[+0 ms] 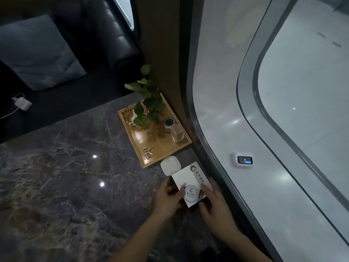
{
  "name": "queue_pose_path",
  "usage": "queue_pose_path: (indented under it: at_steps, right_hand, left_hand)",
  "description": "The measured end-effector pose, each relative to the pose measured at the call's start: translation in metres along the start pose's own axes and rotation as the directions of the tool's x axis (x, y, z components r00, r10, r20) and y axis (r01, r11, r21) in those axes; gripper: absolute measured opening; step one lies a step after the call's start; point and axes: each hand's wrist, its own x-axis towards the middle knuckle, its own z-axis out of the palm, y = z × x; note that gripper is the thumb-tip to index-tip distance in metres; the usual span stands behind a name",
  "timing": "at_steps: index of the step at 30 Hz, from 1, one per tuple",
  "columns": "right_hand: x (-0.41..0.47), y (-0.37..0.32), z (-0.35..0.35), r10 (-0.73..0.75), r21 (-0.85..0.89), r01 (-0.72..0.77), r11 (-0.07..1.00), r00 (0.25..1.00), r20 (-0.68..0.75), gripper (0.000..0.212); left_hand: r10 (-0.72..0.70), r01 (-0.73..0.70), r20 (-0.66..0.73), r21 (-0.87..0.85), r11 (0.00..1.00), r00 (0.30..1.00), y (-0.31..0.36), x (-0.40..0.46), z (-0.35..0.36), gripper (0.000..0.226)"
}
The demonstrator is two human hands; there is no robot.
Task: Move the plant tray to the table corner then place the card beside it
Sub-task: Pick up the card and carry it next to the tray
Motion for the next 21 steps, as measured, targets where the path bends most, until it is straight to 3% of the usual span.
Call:
queue_pose_path:
  at_steps: [3,9,16,19,21]
  right_hand:
    - [0.003,0.004,0.001,-0.052,-0.075,0.053,0.996,0.999,0.004,0.055]
    - [0.012,0.004,-0.003,-0.075,-0.065,0.075,0.995,0.997,0.008,0.056]
    - [0.014,0.001,-0.004,-0.086,-0.097,0.087,0.991,0.996,0.013,0.054]
    - [0.015,-0.007,-0.005,-0.092,-0.082,0.091,0.993,0.996,-0.016,0.035]
    - [0.019,-0.018,-0.005,-0.189,-0.106,0.182,0.978,0.980,-0.066,0.014]
  left_hand:
    - [0.017,-0.017,0.014,0.001,1.000,1.000,0.001,0.003,0.009,0.046]
    - [0.036,-0.036,-0.043,-0.003,0.999,0.998,-0.005,0.008,0.019,0.035]
    - [-0.044,0.042,-0.046,-0.031,0.999,0.998,-0.003,0.004,0.021,0.027]
    - [-0.036,0.038,-0.051,0.041,0.998,0.998,0.003,-0.004,0.015,0.015]
    - [0.011,-0.003,-0.078,0.103,0.995,0.997,0.009,-0.009,0.006,0.009]
